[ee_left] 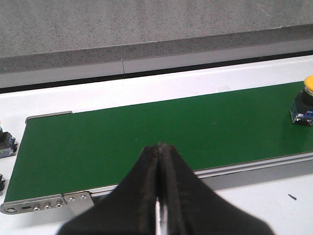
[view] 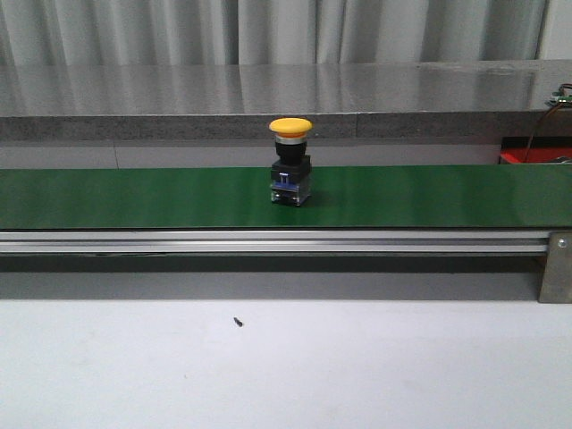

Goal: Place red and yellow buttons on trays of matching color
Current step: 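Carry the red button into the red tray and open the right gripper, then grasp the yellow button at the belt end with the right gripper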

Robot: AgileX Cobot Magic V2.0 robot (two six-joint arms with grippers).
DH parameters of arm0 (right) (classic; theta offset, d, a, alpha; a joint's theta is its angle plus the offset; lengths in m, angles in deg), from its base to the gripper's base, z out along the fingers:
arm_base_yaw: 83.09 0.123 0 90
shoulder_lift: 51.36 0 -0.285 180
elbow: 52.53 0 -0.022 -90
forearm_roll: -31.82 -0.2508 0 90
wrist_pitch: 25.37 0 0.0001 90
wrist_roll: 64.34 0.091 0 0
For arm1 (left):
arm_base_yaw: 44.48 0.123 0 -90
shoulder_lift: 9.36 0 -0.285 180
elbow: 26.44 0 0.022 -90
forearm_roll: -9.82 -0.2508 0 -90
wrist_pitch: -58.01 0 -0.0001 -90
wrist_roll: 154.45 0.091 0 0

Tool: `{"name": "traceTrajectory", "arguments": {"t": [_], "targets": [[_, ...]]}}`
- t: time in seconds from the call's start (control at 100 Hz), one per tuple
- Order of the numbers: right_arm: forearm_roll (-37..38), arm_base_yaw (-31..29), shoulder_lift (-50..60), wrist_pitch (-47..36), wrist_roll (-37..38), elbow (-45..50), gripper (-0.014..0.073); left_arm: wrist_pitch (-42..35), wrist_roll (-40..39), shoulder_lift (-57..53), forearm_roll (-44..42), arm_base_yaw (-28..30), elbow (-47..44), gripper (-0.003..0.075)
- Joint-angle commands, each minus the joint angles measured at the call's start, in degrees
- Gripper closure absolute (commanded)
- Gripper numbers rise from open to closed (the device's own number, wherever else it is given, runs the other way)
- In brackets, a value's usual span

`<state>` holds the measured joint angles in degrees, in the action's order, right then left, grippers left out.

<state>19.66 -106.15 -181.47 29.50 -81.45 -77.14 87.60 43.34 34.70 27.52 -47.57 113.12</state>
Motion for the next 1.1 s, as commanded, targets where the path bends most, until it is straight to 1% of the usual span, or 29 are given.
{"name": "traceTrajectory", "arguments": {"t": [0.0,0.09,0.14,0.33,0.4,0.49,0.6,0.68,0.83,1.09], "targets": [[0.31,-0.34,3.57,-1.37,-0.14,-2.89,0.0225,-3.64,-0.19,0.13,1.18,-0.50,1.61,0.0740],[0.88,-0.34,3.57,0.17,-0.14,-5.07,0.0113,-3.64,-0.19,0.13,1.18,-0.50,1.61,0.0740],[1.17,-0.34,3.57,1.29,0.31,-6.55,0.0090,-3.64,-0.19,0.13,1.18,-0.50,1.61,0.0739],[1.26,-0.39,4.13,6.48,1.87,-12.84,0.0090,-3.64,-0.19,0.13,1.18,-0.50,1.61,0.0740],[0.90,-0.33,5.08,7.61,2.25,-13.79,0.0090,-3.64,-0.19,0.13,1.18,-0.50,1.61,0.0740],[-2.33,0.03,7.15,9.22,1.99,-13.97,0.0090,-3.64,-0.19,0.13,1.18,-0.50,1.61,0.0740],[-5.95,1.56,9.74,12.60,-1.69,-13.97,0.0090,-3.64,-0.19,0.13,1.18,-0.50,1.61,0.0740],[-6.26,3.94,11.83,14.55,-2.41,-13.85,0.0090,-3.64,-0.19,0.13,1.18,-0.50,1.61,0.0740],[-5.52,9.00,15.30,15.05,-2.41,-10.94,0.0090,-3.64,-0.19,0.13,1.18,-0.50,1.61,0.0740],[-0.14,20.09,21.15,11.93,-2.34,0.06,0.0090,-3.64,-0.19,0.13,1.18,-0.50,1.61,0.0740]]}}
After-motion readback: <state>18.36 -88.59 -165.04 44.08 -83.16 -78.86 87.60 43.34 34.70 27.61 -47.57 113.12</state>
